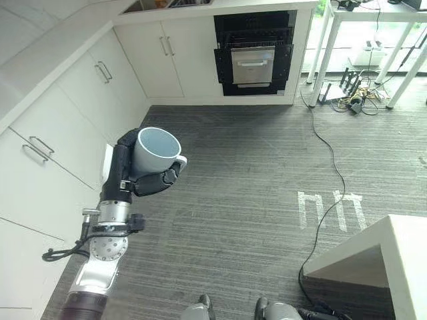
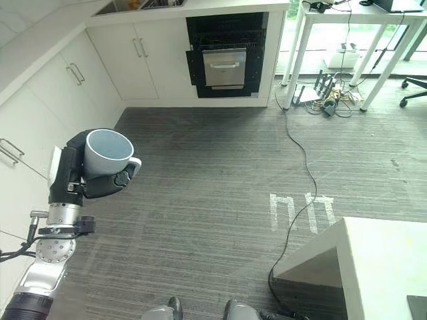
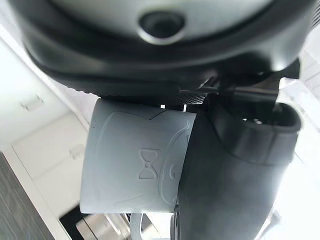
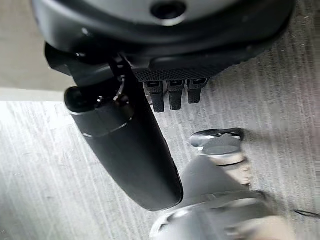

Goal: Place the dishes in the dishwasher.

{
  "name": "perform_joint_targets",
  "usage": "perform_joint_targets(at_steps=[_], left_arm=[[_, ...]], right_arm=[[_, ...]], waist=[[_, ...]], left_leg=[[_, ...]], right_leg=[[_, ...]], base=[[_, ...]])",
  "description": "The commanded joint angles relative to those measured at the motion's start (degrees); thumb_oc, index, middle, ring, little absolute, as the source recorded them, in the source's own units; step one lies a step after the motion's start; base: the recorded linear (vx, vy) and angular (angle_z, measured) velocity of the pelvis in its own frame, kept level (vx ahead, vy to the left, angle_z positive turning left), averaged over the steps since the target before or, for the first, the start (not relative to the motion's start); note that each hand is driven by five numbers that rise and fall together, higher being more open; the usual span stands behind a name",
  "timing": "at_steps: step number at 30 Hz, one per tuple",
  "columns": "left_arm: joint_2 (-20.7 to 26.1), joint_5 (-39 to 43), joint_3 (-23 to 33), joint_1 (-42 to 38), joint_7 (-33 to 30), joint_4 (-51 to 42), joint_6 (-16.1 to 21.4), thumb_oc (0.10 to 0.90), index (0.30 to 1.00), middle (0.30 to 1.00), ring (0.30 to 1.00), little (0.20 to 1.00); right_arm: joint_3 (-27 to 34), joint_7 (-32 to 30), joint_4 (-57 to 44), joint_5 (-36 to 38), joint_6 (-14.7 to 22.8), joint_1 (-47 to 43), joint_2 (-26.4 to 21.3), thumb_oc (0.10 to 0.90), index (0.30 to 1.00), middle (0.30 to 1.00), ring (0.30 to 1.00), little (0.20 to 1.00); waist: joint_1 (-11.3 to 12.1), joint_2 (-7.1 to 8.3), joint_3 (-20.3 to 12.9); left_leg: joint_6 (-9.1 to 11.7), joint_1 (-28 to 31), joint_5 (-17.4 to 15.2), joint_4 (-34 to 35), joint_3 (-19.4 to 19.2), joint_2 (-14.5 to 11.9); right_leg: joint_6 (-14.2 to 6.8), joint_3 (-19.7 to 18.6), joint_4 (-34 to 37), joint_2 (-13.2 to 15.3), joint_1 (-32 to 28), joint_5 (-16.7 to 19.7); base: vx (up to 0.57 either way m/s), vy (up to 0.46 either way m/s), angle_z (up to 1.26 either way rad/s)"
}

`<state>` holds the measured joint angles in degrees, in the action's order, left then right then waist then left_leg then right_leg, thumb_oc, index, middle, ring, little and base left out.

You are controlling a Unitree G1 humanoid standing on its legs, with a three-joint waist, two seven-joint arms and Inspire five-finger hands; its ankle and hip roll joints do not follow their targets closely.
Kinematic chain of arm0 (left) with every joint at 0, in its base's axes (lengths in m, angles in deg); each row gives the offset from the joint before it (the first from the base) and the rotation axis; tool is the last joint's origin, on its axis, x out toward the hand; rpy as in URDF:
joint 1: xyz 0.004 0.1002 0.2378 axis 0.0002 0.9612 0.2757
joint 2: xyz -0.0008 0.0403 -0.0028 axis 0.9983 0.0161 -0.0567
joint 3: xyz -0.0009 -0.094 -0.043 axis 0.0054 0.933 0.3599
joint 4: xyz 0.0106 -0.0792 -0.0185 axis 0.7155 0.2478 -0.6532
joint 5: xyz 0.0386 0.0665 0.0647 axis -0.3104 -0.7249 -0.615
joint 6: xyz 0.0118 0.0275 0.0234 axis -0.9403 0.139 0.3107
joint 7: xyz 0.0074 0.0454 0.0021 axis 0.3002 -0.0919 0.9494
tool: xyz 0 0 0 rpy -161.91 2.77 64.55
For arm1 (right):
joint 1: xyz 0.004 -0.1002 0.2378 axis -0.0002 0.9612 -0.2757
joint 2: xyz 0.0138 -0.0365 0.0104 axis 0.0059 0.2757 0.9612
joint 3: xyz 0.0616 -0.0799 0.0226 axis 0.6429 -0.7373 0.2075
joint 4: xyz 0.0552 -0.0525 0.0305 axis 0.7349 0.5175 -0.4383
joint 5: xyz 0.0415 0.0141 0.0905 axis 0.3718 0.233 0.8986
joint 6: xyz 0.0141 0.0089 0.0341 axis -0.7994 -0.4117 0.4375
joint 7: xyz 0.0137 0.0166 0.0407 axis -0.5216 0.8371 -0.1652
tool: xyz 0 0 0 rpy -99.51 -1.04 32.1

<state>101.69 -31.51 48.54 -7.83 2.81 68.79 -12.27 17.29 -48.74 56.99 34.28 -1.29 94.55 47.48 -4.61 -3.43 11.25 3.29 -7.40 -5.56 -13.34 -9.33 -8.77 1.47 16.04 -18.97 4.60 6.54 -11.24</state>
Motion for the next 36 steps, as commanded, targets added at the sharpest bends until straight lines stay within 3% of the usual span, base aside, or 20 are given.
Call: perform_joint_targets(at_steps=[1,6,13,14,15,17,20,23,26,29,30,32,33,34,35,36], left_arm=[[2.0,-0.7,4.0,-5.5,-2.1,-5.2,4.3,0.400,0.300,0.300,0.300,0.300],[2.9,-0.4,4.0,-4.8,-2.6,-6.2,3.0,0.400,0.300,0.300,0.300,0.300],[2.8,-0.4,3.6,-4.4,-0.3,-7.4,1.7,0.400,0.300,0.300,0.300,0.300],[2.9,5.7,-3.4,-11.4,1.3,-11.6,-4.8,0.400,0.300,0.300,0.300,0.300],[3.4,6.5,-3.1,-10.9,0.8,-11.5,-5.0,0.400,0.300,0.300,0.300,0.300],[3.8,7.1,-2.6,-10.5,0.1,-10.7,-4.5,0.400,0.300,0.300,0.300,0.300],[3.6,6.9,-2.4,-11.0,0.7,-10.0,-4.7,0.400,0.300,0.300,0.300,0.300],[3.9,6.5,-2.2,-11.3,1.1,-9.4,-5.4,0.400,0.300,0.300,0.300,0.300],[3.6,6.4,-1.5,-10.0,1.8,-8.2,-4.1,0.400,0.300,0.300,0.300,0.300],[3.4,5.8,0.5,-8.1,3.2,-6.9,-1.8,0.400,0.300,0.300,0.300,0.300],[3.6,1.2,1.5,-7.6,2.1,-5.2,0.5,0.400,0.300,0.300,0.300,0.300],[4.7,-2.0,0.6,-8.4,1.3,-3.7,1.0,0.400,0.300,0.300,0.300,0.300],[4.9,-2.8,-0.3,-9.6,3.1,-3.3,1.5,0.400,0.300,0.300,0.300,0.300],[4.8,-3.2,-1.0,-10.1,3.8,-3.8,1.2,0.400,0.300,0.300,0.300,0.300],[4.7,-3.4,-1.2,-10.3,3.9,-4.0,1.3,0.400,0.300,0.300,0.300,0.300],[4.8,-4.1,-1.8,-10.6,3.6,-4.7,0.7,0.400,0.300,0.300,0.300,0.300]], right_arm=[[-0.3,1.2,-1.8,-1.3,1.5,2.4,0.6,0.800,0.900,0.900,0.900,0.900],[-1.2,0.7,-1.9,-2.5,1.0,2.9,1.4,0.800,0.900,0.900,0.900,0.900],[-2.1,0.7,-3.2,-2.8,0.2,3.0,2.2,0.800,0.900,0.900,0.900,0.900],[2.8,2.7,-1.1,0.9,-2.7,2.9,-1.7,0.800,0.900,0.900,0.900,0.900],[2.4,3.2,-1.0,1.1,-2.7,2.5,-1.7,0.800,0.900,0.900,0.900,0.900],[1.2,3.5,-1.0,2.5,-2.3,1.8,-1.0,0.800,0.900,0.900,0.900,0.900],[-0.5,3.6,-1.4,2.7,-4.4,2.1,0.0,0.800,0.900,0.900,0.900,0.900],[-1.4,4.0,-0.5,4.3,-5.3,1.7,0.3,0.800,0.900,0.900,0.900,0.900],[-1.7,4.3,-0.5,4.8,-2.7,0.6,-0.8,0.800,0.900,0.900,0.900,0.900],[-2.1,5.7,-1.7,4.8,-2.1,0.1,-1.4,0.800,0.900,0.900,0.900,0.900],[-2.5,4.3,-2.5,4.2,-2.3,-0.5,-1.3,0.800,0.900,0.900,0.900,0.900],[-2.6,3.7,-2.2,5.4,-2.4,-0.9,-1.0,0.800,0.900,0.900,0.900,0.900],[-1.9,2.9,-2.8,5.5,-1.8,0.0,0.1,0.800,0.900,0.900,0.900,0.900],[-1.8,2.4,-3.4,5.0,-1.3,0.5,0.7,0.800,0.900,0.900,0.900,0.900],[-1.8,2.3,-3.5,4.8,-1.1,0.6,0.8,0.800,0.900,0.900,0.900,0.900],[-1.7,1.8,-4.4,4.3,-0.7,1.1,1.2,0.800,0.900,0.900,0.900,0.900]], waist=[[0.3,0.68,-3.6],[0.5,1.44,-4.4],[0.8,1.86,-4.8],[-2.7,2.00,-3.2],[-2.4,1.86,-3.5],[-1.8,2.24,-3.9],[-1.2,2.88,-3.5],[-1.0,1.11,-2.2],[0.2,-0.88,-0.8],[1.6,-1.27,-0.2],[2.2,-1.23,-0.7],[2.8,-0.72,-1.4],[3.0,0.43,-2.1],[2.6,1.21,-2.2],[2.5,1.14,-2.3],[2.2,1.27,-2.2]], left_leg=[[0.1,-1.0,-4.9,-3.8,-0.8,2.8],[-0.4,-0.3,-6.4,-3.8,-1.2,3.4],[-1.0,-0.3,-7.2,-3.8,-1.6,3.8],[0.4,2.3,-5.4,-3.8,-4.8,0.2],[0.3,2.5,-5.9,-3.8,-3.2,1.4],[-0.3,3.0,-5.8,-3.8,-2.1,3.7],[-1.4,2.1,-5.1,-3.8,-1.3,6.1],[-1.3,-0.6,-4.2,-3.8,1.1,5.8],[0.7,-8.3,0.4,-3.8,4.5,4.7],[1.1,-13.5,3.2,-3.8,4.6,3.1],[0.6,-13.5,3.2,-3.8,3.4,2.5],[-0.9,-12.8,2.1,-3.8,3.5,4.3],[-2.7,-11.0,0.7,-3.8,1.9,6.0],[-3.9,-9.3,-0.5,-3.8,1.3,7.4],[-4.1,-9.2,-0.6,-3.8,1.3,7.5],[-5.4,-8.1,-1.6,-3.8,1.5,8.6]], right_leg=[[-7.9,-1.1,1.8,4.3,-3.3,-1.0],[-9.6,-1.2,1.8,5.8,-2.1,0.1],[-10.3,-1.9,1.8,6.2,-1.2,0.6],[-7.8,-4.9,1.8,2.3,-0.8,-0.7],[-7.5,-5.6,1.8,1.7,-0.9,-1.0],[-7.1,-7.0,1.8,1.1,-1.0,-1.2],[-6.6,-8.3,1.8,1.1,-1.6,-1.0],[-6.2,-8.7,1.8,-0.9,-2.1,-1.3],[-5.7,-10.1,1.8,-3.5,-4.5,-3.3],[-5.5,-10.3,1.8,-3.9,-7.9,-5.5],[-5.8,-9.8,1.8,-3.3,-9.6,-6.8],[-6.1,-10.3,1.8,-3.3,-12.2,-8.1],[-6.7,-8.9,1.8,-2.9,-16.2,-7.3],[-8.5,-8.3,-0.5,-2.0,-17.6,-2.9],[-8.9,-8.3,-1.5,-2.0,-17.1,-1.5],[-11.1,-8.3,-10.4,-0.6,-13.4,3.8]], base=[[0.04,0.052,-0.21],[0.04,0.017,-0.01],[0.01,-0.002,0.02],[0.05,-0.013,-0.01],[0.09,-0.026,-0.02],[0.15,-0.071,-0.22],[0.21,-0.045,-0.19],[0.24,0.067,-0.05],[0.42,0.158,0.15],[0.56,0.200,0.01],[0.52,0.221,-0.42],[0.62,0.179,-0.86],[0.71,0.181,-0.86],[0.56,0.169,-0.55],[0.31,0.190,-0.20],[0.45,0.306,-0.06]])
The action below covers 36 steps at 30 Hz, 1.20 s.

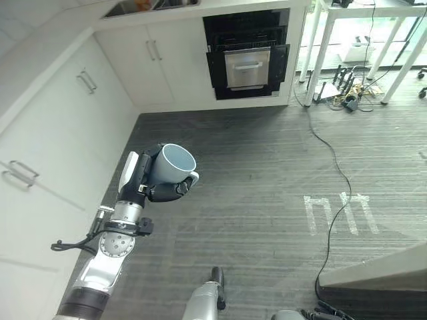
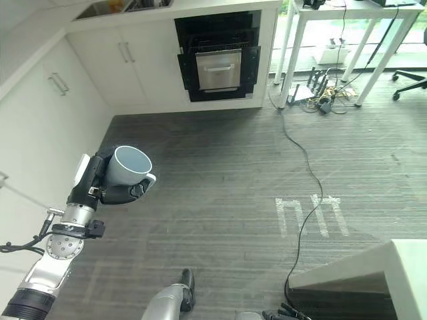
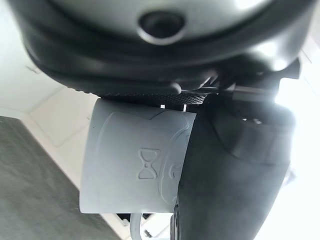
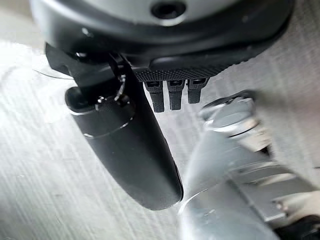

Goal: Place the dishes in the dishwasher.

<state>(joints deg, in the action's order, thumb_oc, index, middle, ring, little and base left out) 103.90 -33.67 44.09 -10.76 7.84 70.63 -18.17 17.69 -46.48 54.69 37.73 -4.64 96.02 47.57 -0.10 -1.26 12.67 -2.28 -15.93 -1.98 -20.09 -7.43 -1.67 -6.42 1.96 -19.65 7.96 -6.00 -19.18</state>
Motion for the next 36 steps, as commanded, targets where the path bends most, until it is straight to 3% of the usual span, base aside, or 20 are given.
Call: perform_joint_targets(at_steps=[1,3,5,6,7,8,11,15,18,19,20,21,22,23,24,25,27,31,34,36], left_arm=[[2.9,-3.9,1.1,-8.6,-2.2,-7.7,3.8,0.400,0.300,0.300,0.300,0.300],[3.2,-4.4,0.4,-8.9,-3.4,-7.7,2.5,0.400,0.300,0.300,0.300,0.300],[3.2,-4.9,-0.5,-9.1,-4.4,-7.6,2.2,0.400,0.300,0.300,0.300,0.300],[2.9,-5.7,-1.3,-9.8,-4.5,-7.7,1.7,0.400,0.300,0.300,0.300,0.300],[3.0,-6.0,-1.6,-10.2,-4.2,-7.9,1.3,0.400,0.300,0.300,0.300,0.300],[3.0,-6.3,-2.4,-11.3,-3.5,-7.7,0.8,0.400,0.300,0.300,0.300,0.300],[4.2,-5.2,-3.8,-12.4,-3.4,-5.7,2.6,0.400,0.300,0.300,0.300,0.300],[5.2,-6.1,-3.2,-10.7,-4.1,-5.4,4.2,0.400,0.300,0.300,0.300,0.300],[4.7,-5.7,-2.6,-9.3,-4.2,-6.8,2.4,0.400,0.300,0.300,0.300,0.300],[4.7,-5.6,-2.0,-8.5,-4.5,-7.5,2.0,0.400,0.300,0.300,0.300,0.300],[4.2,-6.0,-1.1,-7.6,-4.9,-8.6,1.2,0.400,0.300,0.300,0.300,0.300],[4.0,-5.7,0.1,-6.7,-5.2,-9.9,0.2,0.400,0.300,0.300,0.300,0.300],[4.0,-5.4,0.6,-6.4,-5.2,-10.3,-0.3,0.400,0.300,0.300,0.300,0.300],[3.9,-4.5,1.2,-6.3,-4.8,-10.7,-0.7,0.400,0.300,0.300,0.300,0.300],[4.0,-3.5,1.6,-6.5,-4.1,-10.6,-1.0,0.400,0.300,0.300,0.300,0.300],[4.0,-2.5,1.7,-6.9,-3.5,-10.4,-1.0,0.400,0.300,0.300,0.300,0.300],[4.3,-2.0,2.0,-7.4,-2.9,-10.0,-0.6,0.400,0.300,0.300,0.300,0.300],[5.5,-0.9,2.1,-7.8,-5.6,-8.3,0.2,0.400,0.300,0.300,0.300,0.300],[5.3,-0.9,2.3,-7.7,-6.6,-8.1,-0.4,0.400,0.300,0.300,0.300,0.300],[5.2,-1.0,3.2,-6.6,-6.9,-8.5,-0.8,0.400,0.300,0.300,0.300,0.300]], right_arm=[[-1.4,-1.0,-4.1,1.4,2.3,0.9,1.6,0.800,0.900,0.900,0.900,0.900],[-1.4,-0.3,-4.3,0.7,2.1,0.9,1.5,0.800,0.900,0.900,0.900,0.900],[-1.7,0.2,-4.3,0.3,2.3,1.2,1.3,0.800,0.900,0.900,0.900,0.900],[-1.5,0.2,-4.8,0.5,2.4,2.2,1.4,0.800,0.900,0.900,0.900,0.900],[-1.3,0.1,-4.9,0.9,2.3,2.5,1.5,0.800,0.900,0.900,0.900,0.900],[-0.5,1.4,-3.7,1.4,2.8,2.9,1.3,0.800,0.900,0.900,0.900,0.900],[1.0,2.8,-1.1,1.2,4.5,2.6,1.8,0.800,0.900,0.900,0.900,0.900],[0.9,2.3,-0.9,1.4,4.4,2.6,2.1,0.800,0.900,0.900,0.900,0.900],[0.3,2.2,-0.2,1.8,4.1,1.5,1.6,0.800,0.900,0.900,0.900,0.900],[0.2,2.5,-0.2,1.5,4.2,1.1,1.3,0.800,0.900,0.900,0.900,0.900],[-0.2,3.2,-0.3,0.7,4.7,0.9,0.9,0.800,0.900,0.900,0.900,0.900],[-0.8,3.8,-0.8,-0.4,5.3,0.7,0.0,0.800,0.900,0.900,0.900,0.900],[-1.0,3.9,-1.0,-0.8,5.5,0.6,-0.4,0.800,0.900,0.900,0.900,0.900],[-1.0,3.8,-1.1,-0.7,5.4,0.4,-1.0,0.800,0.900,0.900,0.900,0.900],[-0.9,3.6,-1.1,0.2,5.1,0.2,-1.5,0.800,0.900,0.900,0.900,0.900],[-0.7,3.5,-1.0,1.0,5.0,0.1,-1.9,0.800,0.900,0.900,0.900,0.900],[0.1,3.8,-0.6,1.3,4.6,-0.1,-2.5,0.800,0.900,0.900,0.900,0.900],[1.2,4.2,0.9,-1.1,3.3,-1.2,-3.1,0.800,0.900,0.900,0.900,0.900],[0.7,3.4,2.2,-2.2,2.7,-1.2,-2.8,0.800,0.900,0.900,0.900,0.900],[0.3,3.3,3.1,-3.1,2.9,-1.1,-2.6,0.800,0.900,0.900,0.900,0.900]], waist=[[-3.6,-1.82,-2.6],[-4.7,-2.16,-1.7],[-5.9,-2.70,-1.2],[-7.6,-2.45,-0.6],[-8.3,-1.87,-0.6],[-9.7,-1.39,-0.2],[-9.9,0.63,-0.8],[-8.9,1.49,-2.1],[-8.8,1.67,-3.3],[-8.4,1.40,-3.5],[-7.7,0.82,-3.7],[-6.8,0.48,-4.0],[-6.6,0.73,-4.2],[-6.3,0.46,-4.2],[-6.0,1.22,-4.3],[-5.7,1.14,-4.0],[-5.2,1.17,-3.3],[-5.5,0.89,-2.5],[-5.3,-0.74,-2.3],[-4.7,-1.76,-2.5]], left_leg=[[-1.8,4.7,-7.8,2.9,-0.5,2.8],[-2.2,7.7,-9.4,2.9,-1.2,3.0],[-2.2,9.2,-10.2,2.9,-0.6,3.2],[-2.2,11.5,-11.7,2.9,0.3,4.1],[-2.2,12.7,-12.8,2.9,0.4,4.6],[-1.5,15.3,-14.9,2.9,1.0,4.4],[-0.9,18.4,-18.1,2.9,0.3,6.1],[-0.1,22.0,-20.3,2.9,-2.7,5.5],[0.4,25.1,-21.0,2.9,-3.0,4.8],[1.4,26.9,-19.0,2.9,-3.4,4.1],[3.0,28.3,-14.8,2.9,-3.8,3.3],[6.1,28.7,-6.2,0.2,-3.9,2.8],[6.9,27.4,-3.3,-2.2,-4.2,2.6],[8.2,25.5,-0.6,-7.0,-4.8,0.7],[8.5,22.8,1.6,-10.7,-6.1,-0.5],[8.5,20.1,1.0,-13.5,-6.7,-2.0],[7.6,17.0,-0.8,-13.5,-7.2,-2.0],[4.5,15.1,-4.0,2.9,-11.6,-1.0],[5.6,8.6,-5.3,2.9,-9.7,-3.9],[6.7,4.8,-3.3,2.9,-8.5,-6.7]], right_leg=[[-6.0,7.2,-27.3,-3.0,9.1,22.5],[-5.2,8.3,-29.6,-3.2,14.3,21.9],[-4.6,9.2,-26.4,-5.4,17.4,20.8],[-3.4,10.6,-18.1,-5.5,19.5,19.7],[-3.0,11.7,-10.3,-4.1,19.9,20.0],[-2.9,11.9,2.5,-2.0,20.7,20.8],[-5.2,8.5,2.5,4.3,27.9,19.1],[-6.0,10.6,2.5,6.3,25.5,20.1],[-5.0,9.6,2.5,4.8,23.6,20.5],[-4.0,10.4,2.5,3.9,22.4,20.0],[-2.8,12.0,2.5,2.8,20.7,18.7],[-0.7,13.0,2.5,1.4,18.3,16.5],[0.1,13.3,2.5,1.2,17.7,15.7],[1.5,14.2,2.5,0.1,16.2,14.1],[2.5,14.7,2.5,0.4,15.2,12.9],[3.0,15.5,2.5,0.1,14.0,11.8],[3.1,16.1,2.5,0.4,12.6,10.9],[1.4,14.0,2.5,0.8,11.0,9.5],[0.7,13.0,2.5,-0.5,10.2,8.0],[0.4,13.0,2.5,-1.1,9.6,7.2]], base=[[0.50,0.308,-0.07],[0.40,0.120,-0.26],[0.34,-0.050,-0.35],[0.41,-0.136,-0.11],[0.57,-0.298,0.29],[0.48,-0.336,0.51],[0.39,-0.322,0.53],[0.33,-0.322,0.22],[0.33,-0.343,-0.13],[0.35,-0.353,-0.65],[0.42,-0.450,-0.82],[0.38,-0.448,-0.89],[0.32,-0.447,-0.74],[0.18,-0.376,-0.75],[0.16,-0.348,-0.61],[0.10,-0.241,-0.26],[0.12,-0.125,0.04],[0.15,0.019,-0.26],[0.13,0.088,-0.30],[0.21,0.089,-0.43]])
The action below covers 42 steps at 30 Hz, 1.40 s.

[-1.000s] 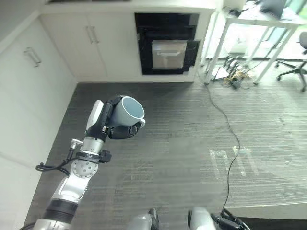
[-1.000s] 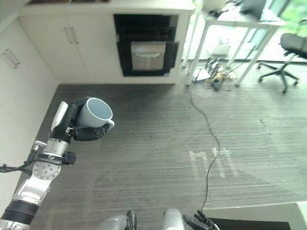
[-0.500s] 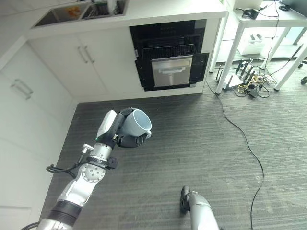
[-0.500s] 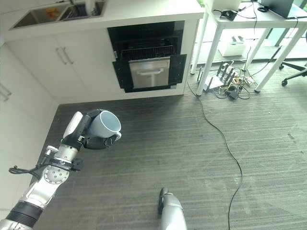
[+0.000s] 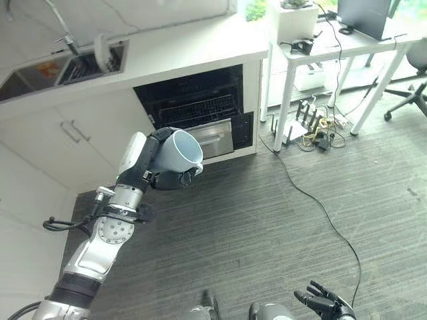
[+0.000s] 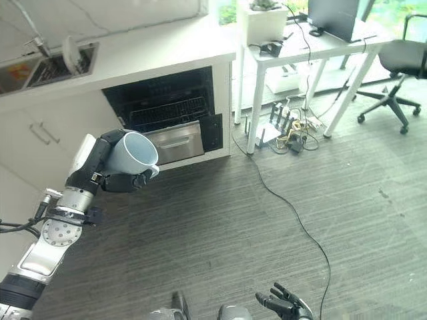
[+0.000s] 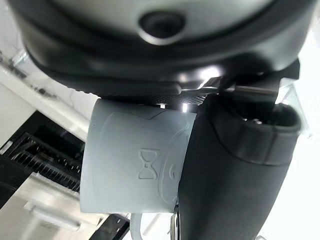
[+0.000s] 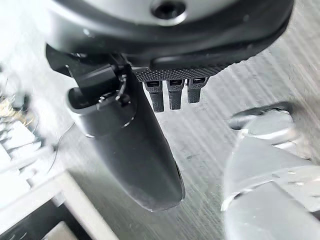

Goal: Place the dishes in the dishwasher.

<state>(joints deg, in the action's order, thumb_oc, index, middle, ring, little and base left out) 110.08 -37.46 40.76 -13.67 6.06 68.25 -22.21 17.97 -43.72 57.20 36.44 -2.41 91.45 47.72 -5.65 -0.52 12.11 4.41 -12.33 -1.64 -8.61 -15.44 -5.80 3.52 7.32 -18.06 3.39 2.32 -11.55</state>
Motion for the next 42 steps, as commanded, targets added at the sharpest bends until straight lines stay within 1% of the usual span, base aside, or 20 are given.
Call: perform_joint_targets(at_steps=[1,2,6,13,15,16,17,19,22,24,25,27,31,33,34,36,37,39,40,42], left_arm=[[-1.1,2.9,7.2,-2.8,-5.3,-6.3,2.9,0.400,0.300,0.300,0.300,0.300],[-1.0,2.9,8.9,-1.4,-4.9,-5.7,2.7,0.400,0.300,0.300,0.300,0.300],[-1.2,2.8,10.0,-0.9,-4.1,-4.6,3.7,0.400,0.300,0.300,0.300,0.300],[-2.4,1.4,10.3,0.1,-3.2,-4.7,4.7,0.400,0.300,0.300,0.300,0.300],[-2.4,-0.2,9.4,-0.3,-2.0,-4.2,6.7,0.400,0.300,0.300,0.300,0.300],[-2.4,-0.3,9.2,-0.5,-1.8,-4.2,6.8,0.400,0.300,0.300,0.300,0.300],[-2.2,-0.6,8.6,-1.0,-1.5,-4.2,6.9,0.400,0.300,0.300,0.300,0.300],[-1.8,-0.9,6.7,-2.4,-1.6,-4.2,7.1,0.400,0.300,0.300,0.300,0.300],[-1.2,-1.0,4.7,-3.9,-2.4,-4.0,6.5,0.400,0.300,0.300,0.300,0.300],[-1.2,-1.0,3.7,-4.6,-2.9,-3.9,6.1,0.400,0.300,0.300,0.300,0.300],[-1.4,-1.3,2.8,-6.0,-3.2,-4.2,5.1,0.400,0.300,0.300,0.300,0.300],[-1.4,-1.8,2.2,-7.3,-3.0,-4.6,3.8,0.400,0.300,0.300,0.300,0.300],[-0.2,-0.9,0.6,-8.8,-3.1,-3.3,3.1,0.400,0.300,0.300,0.300,0.300],[0.2,-0.5,0.2,-9.1,-3.0,-2.7,3.3,0.400,0.300,0.300,0.300,0.300],[1.0,-0.4,-0.3,-8.8,-3.2,-1.2,5.0,0.400,0.300,0.300,0.300,0.300],[0.2,-0.7,1.5,-6.5,-2.5,-2.6,4.7,0.400,0.300,0.300,0.300,0.300],[-0.2,-0.6,3.0,-3.9,-3.1,-4.5,3.8,0.400,0.300,0.300,0.300,0.300],[-0.6,-0.8,4.4,-2.0,-3.1,-5.6,3.5,0.400,0.300,0.300,0.300,0.300],[-1.2,-1.0,5.5,-0.7,-2.5,-7.1,3.1,0.400,0.300,0.300,0.300,0.300],[-1.2,-0.5,6.2,-0.5,-1.5,-8.1,2.1,0.400,0.300,0.300,0.300,0.300]], right_arm=[[-0.5,0.2,1.0,-2.0,0.9,3.7,-2.5,0.800,0.900,0.900,0.900,0.900],[-0.7,-0.3,1.4,-2.6,1.0,4.2,-2.5,0.800,0.900,0.900,0.900,0.900],[-0.6,-0.9,1.1,-2.7,1.2,4.7,-2.8,0.800,0.900,0.900,0.900,0.900],[-0.4,-0.5,-0.2,-3.0,0.4,5.0,-2.6,0.800,0.900,0.900,0.900,0.900],[-1.4,-1.6,-1.5,-0.9,2.4,4.7,-0.3,0.800,0.900,0.900,0.900,0.900],[-1.4,-1.8,-1.7,-0.5,2.6,4.7,0.0,0.800,0.900,0.900,0.900,0.900],[-1.3,-2.3,-2.2,0.3,2.8,4.6,0.4,0.800,0.900,0.900,0.900,0.900],[-1.2,-3.2,-3.6,1.2,3.6,4.9,1.1,0.800,0.900,0.900,0.900,0.900],[-1.3,-3.7,-4.8,0.6,3.7,5.2,1.2,0.800,0.900,0.900,0.900,0.900],[-1.4,-4.0,-5.1,0.6,3.5,5.5,1.1,0.800,0.900,0.900,0.900,0.900],[-1.2,-4.4,-5.4,0.5,2.7,5.9,0.9,0.800,0.900,0.900,0.900,0.900],[-0.8,-4.5,-4.8,0.7,2.0,6.1,0.9,0.800,0.900,0.900,0.900,0.900],[0.9,-2.5,-1.8,0.3,2.6,6.2,0.8,0.800,0.900,0.900,0.900,0.900],[1.3,-2.3,-1.5,0.2,2.6,6.5,1.1,0.800,0.900,0.900,0.900,0.900],[1.8,-2.4,-1.3,0.1,2.8,7.7,2.3,0.800,0.900,0.900,0.900,0.900],[1.4,-2.7,-1.5,-0.1,2.9,8.3,2.5,0.800,0.900,0.900,0.900,0.900],[0.9,-2.4,-1.4,-0.7,3.5,7.4,1.9,0.800,0.900,0.900,0.900,0.900],[0.4,-1.7,-1.9,-1.4,3.8,6.7,1.0,0.800,0.900,0.900,0.900,0.900],[-0.2,-1.4,-2.4,-0.3,4.0,6.3,0.0,0.800,0.900,0.900,0.900,0.900],[-0.2,-0.4,-2.6,1.6,4.3,5.8,-1.1,0.800,0.900,0.900,0.900,0.900]], waist=[[1.0,-2.79,-2.1],[1.1,-2.93,-2.5],[1.0,-2.78,-2.9],[2.8,-2.08,-2.9],[4.1,-2.29,-3.3],[4.0,-2.40,-3.3],[3.5,-2.83,-3.2],[2.1,-3.64,-2.3],[0.4,-4.20,-1.2],[-0.5,-3.80,-0.6],[-2.1,-3.60,-0.4],[-2.8,-2.71,-0.2],[-3.3,0.17,-0.5],[-3.3,0.46,-0.7],[-3.3,0.92,-1.2],[-3.0,0.99,-1.9],[-2.8,0.92,-2.2],[-2.4,0.60,-2.5],[-1.8,0.43,-2.8],[-1.5,0.48,-2.7]], left_leg=[[0.7,-0.1,-2.6,-8.6,-0.1,-4.4],[1.3,-0.8,-1.6,-8.6,-0.9,-7.0],[1.1,0.1,-2.1,-8.6,-1.7,-7.7],[-1.2,1.0,-5.2,-8.6,2.6,-1.3],[-4.3,2.1,-7.8,-8.6,4.6,2.9],[-4.6,2.3,-8.0,-8.6,4.7,3.2],[-5.5,2.9,-8.5,-8.6,5.1,3.6],[-7.7,4.4,-10.1,-8.6,5.8,5.0],[-8.4,6.4,-11.1,-8.6,5.8,5.5],[-8.4,7.6,-11.9,-8.6,6.0,6.2],[-8.2,8.7,-12.9,-8.6,6.5,6.2],[-7.9,10.0,-14.2,-8.6,7.1,6.6],[-7.9,12.6,-17.5,-8.6,8.4,9.4],[-7.7,13.3,-18.2,-8.6,8.8,9.6],[-7.3,15.4,-19.9,-8.6,10.4,9.6],[-6.1,17.8,-20.5,-8.6,10.4,8.1],[-5.0,20.3,-20.5,-8.6,9.6,6.4],[-3.7,22.3,-17.1,-8.6,8.7,5.0],[-2.1,22.9,-9.1,-8.6,7.5,3.5],[-0.9,19.0,-4.4,-15.4,5.7,1.6]], right_leg=[[-9.7,8.2,0.9,3.6,0.6,-1.2],[-9.9,9.4,0.9,4.1,-0.1,-1.8],[-9.8,10.0,0.9,4.1,-0.7,-2.4],[-9.4,8.0,0.9,4.5,-2.4,-2.4],[-9.5,8.3,0.9,4.4,-5.6,-2.6],[-9.6,8.4,0.9,4.1,-6.0,-2.2],[-10.2,8.6,0.9,3.6,-6.5,0.5],[-11.4,7.8,-9.6,3.8,-2.0,4.4],[-11.6,7.5,-16.9,3.8,3.9,8.0],[-12.1,6.9,-15.5,2.9,5.0,8.2],[-11.9,6.6,-7.7,2.1,6.8,9.3],[-12.4,5.5,0.9,3.8,7.2,11.6],[-15.3,-1.1,0.9,9.5,15.7,12.4],[-16.0,-2.8,0.9,10.3,17.8,12.1],[-16.7,-6.1,0.9,11.5,18.4,13.5],[-16.8,-4.3,0.9,10.8,15.4,12.9],[-15.4,-3.1,0.9,9.7,14.3,12.1],[-13.8,-1.4,0.9,8.5,13.1,10.9],[-11.8,-0.7,0.9,7.1,11.4,8.7],[-9.7,0.3,0.9,6.0,9.1,6.3]], base=[[0.35,0.120,-0.81],[0.31,0.104,-1.06],[0.22,0.156,-0.39],[0.26,0.289,-0.01],[0.34,0.364,0.01],[0.30,0.299,0.08],[0.18,0.217,0.11],[0.17,0.272,0.28],[0.12,0.132,0.35],[0.20,-0.012,0.23],[0.30,-0.125,0.05],[0.30,-0.192,0.21],[0.29,-0.242,0.34],[0.47,-0.417,0.36],[0.69,-0.646,0.52],[0.76,-0.756,0.64],[0.71,-0.728,0.41],[0.43,-0.443,0.05],[0.32,-0.391,-0.13],[0.32,-0.450,0.06]])
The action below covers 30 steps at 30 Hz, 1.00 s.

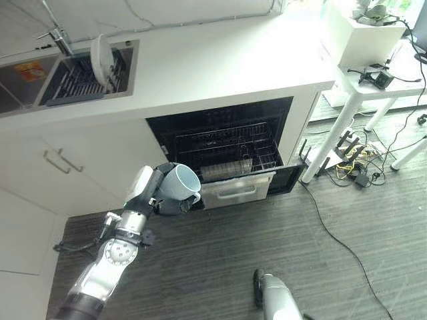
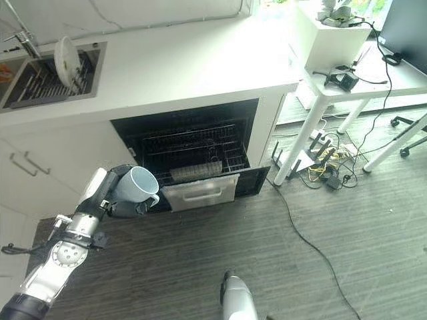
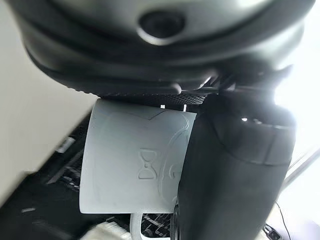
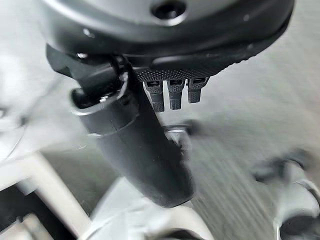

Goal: Place the dishes in the dishwasher.

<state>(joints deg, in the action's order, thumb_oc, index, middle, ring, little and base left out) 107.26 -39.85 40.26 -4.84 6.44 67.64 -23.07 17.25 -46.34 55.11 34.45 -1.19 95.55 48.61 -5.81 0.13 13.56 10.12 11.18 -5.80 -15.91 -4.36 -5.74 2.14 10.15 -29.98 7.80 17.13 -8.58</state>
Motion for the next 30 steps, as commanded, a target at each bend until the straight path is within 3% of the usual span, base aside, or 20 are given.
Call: perform_joint_targets(at_steps=[1,3,5,6,8,10,15,20,30], left_arm=[[2.1,3.3,7.0,-9.8,-0.9,-7.3,2.9,0.400,0.300,0.300,0.300,0.300],[2.7,4.3,7.0,-10.2,-0.5,-6.6,3.7,0.400,0.300,0.300,0.300,0.300],[3.7,5.5,6.9,-10.9,-0.7,-5.0,4.7,0.400,0.300,0.300,0.300,0.300],[4.2,6.0,6.7,-11.0,-1.2,-3.5,6.0,0.400,0.300,0.300,0.300,0.300],[4.3,6.3,6.4,-11.3,-1.7,-2.9,6.3,0.400,0.300,0.300,0.300,0.300],[3.5,5.9,6.2,-11.5,-2.0,-3.4,5.3,0.400,0.300,0.300,0.300,0.300],[3.4,5.6,7.9,-9.9,-1.6,-3.4,5.5,0.400,0.300,0.300,0.300,0.300],[3.9,5.2,8.0,-10.2,-2.4,-2.7,5.9,0.400,0.300,0.300,0.300,0.300],[3.3,4.1,7.9,-9.2,-2.7,-3.8,6.9,0.400,0.300,0.300,0.300,0.300]], right_arm=[[0.8,2.9,-1.1,4.6,3.2,1.3,-3.0,0.800,0.900,0.900,0.900,0.900],[0.8,2.9,-1.9,4.7,2.8,1.3,-3.5,0.800,0.900,0.900,0.900,0.900],[0.9,3.2,-2.0,4.5,1.0,0.8,-4.2,0.800,0.900,0.900,0.900,0.900],[0.7,3.2,-0.9,4.1,0.2,0.5,-4.3,0.800,0.900,0.900,0.900,0.900],[0.8,3.1,-0.3,3.8,-0.3,0.6,-4.4,0.800,0.900,0.900,0.900,0.900],[0.7,3.1,1.4,2.9,0.0,1.2,-4.0,0.800,0.900,0.900,0.900,0.900],[-0.6,2.2,1.9,2.7,1.1,1.5,-2.9,0.800,0.900,0.900,0.900,0.900],[-1.7,1.4,0.4,2.2,1.8,2.3,-1.5,0.800,0.900,0.900,0.900,0.900],[-1.7,0.0,-1.0,2.3,1.0,2.1,-0.6,0.800,0.900,0.900,0.900,0.900]], waist=[[-1.3,-0.36,-3.9],[-1.4,-0.56,-3.8],[-0.8,-1.73,-2.8],[-0.9,-2.29,-2.5],[-0.9,-3.35,-1.9],[-0.4,-4.31,-1.5],[-0.3,-5.21,-3.0],[-0.7,-4.82,-4.4],[0.6,-3.96,-5.2]], left_leg=[[-6.3,-8.9,2.0,-14.3,-7.6,0.0],[-6.5,-11.4,2.2,-15.3,-8.1,-0.7],[-8.8,-13.8,-1.0,-8.0,-7.0,4.5],[-8.9,-15.3,-0.1,-1.3,-8.8,4.1],[-8.4,-19.1,-1.0,-1.3,-8.3,3.1],[-7.7,-23.9,1.0,-1.3,-8.2,1.8],[-8.2,-23.1,-1.6,-1.3,-8.7,0.6],[-8.9,-22.0,-4.1,-1.3,-8.3,1.6],[-9.9,-21.4,-6.0,-1.3,-8.3,2.8]], right_leg=[[-6.5,-1.0,12.8,1.0,-7.6,1.3],[-5.7,0.0,12.8,0.7,-8.3,0.4],[-6.4,-1.3,12.8,-0.4,-10.4,-0.7],[-7.0,-1.6,12.8,-1.0,-11.0,-1.4],[-7.3,-1.6,12.8,-2.0,-11.7,-2.0],[-7.5,-1.7,12.8,-2.4,-13.3,-3.2],[-8.5,0.4,12.8,-1.0,-12.8,-3.8],[-9.1,1.2,12.8,-0.5,-11.0,-3.0],[-9.2,2.9,12.8,0.0,-10.6,-2.8]], base=[[0.24,-0.372,0.27],[0.15,-0.188,0.16],[0.20,0.034,0.09],[0.19,0.089,-0.09],[0.13,0.105,-0.28],[0.20,0.120,-0.24],[0.11,0.117,-0.61],[0.08,0.072,0.01],[0.00,0.035,0.12]])
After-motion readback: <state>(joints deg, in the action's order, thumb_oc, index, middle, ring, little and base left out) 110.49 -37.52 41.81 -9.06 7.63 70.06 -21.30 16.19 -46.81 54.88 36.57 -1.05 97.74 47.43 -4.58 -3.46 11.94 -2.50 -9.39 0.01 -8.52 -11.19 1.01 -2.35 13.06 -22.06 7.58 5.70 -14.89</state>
